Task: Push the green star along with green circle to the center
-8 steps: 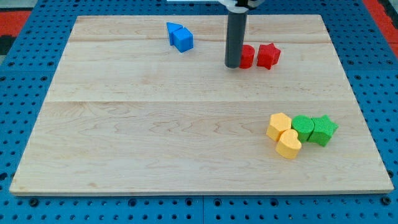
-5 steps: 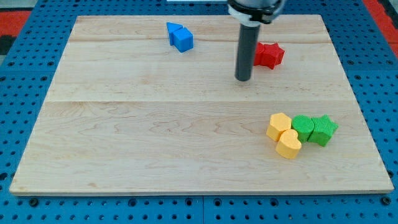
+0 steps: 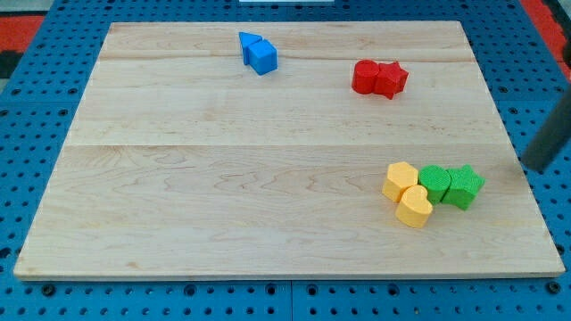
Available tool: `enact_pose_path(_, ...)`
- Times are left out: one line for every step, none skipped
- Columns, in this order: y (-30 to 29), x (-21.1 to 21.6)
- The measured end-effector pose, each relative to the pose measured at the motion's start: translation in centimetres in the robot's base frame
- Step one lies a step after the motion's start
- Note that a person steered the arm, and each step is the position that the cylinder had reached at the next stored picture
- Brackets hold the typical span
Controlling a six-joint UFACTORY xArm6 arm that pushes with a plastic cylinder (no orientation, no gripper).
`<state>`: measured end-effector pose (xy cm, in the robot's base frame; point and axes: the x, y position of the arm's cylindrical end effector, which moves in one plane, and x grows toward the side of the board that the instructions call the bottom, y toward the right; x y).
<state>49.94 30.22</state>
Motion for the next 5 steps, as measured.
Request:
enact_pose_path(-3.2,3.9)
enact_pose_path(-6.6,4.4)
enact_pose_path(-10.4,4.2)
enact_pose_path(-14.1,3.8)
enact_pose_path(-15.3,2.5)
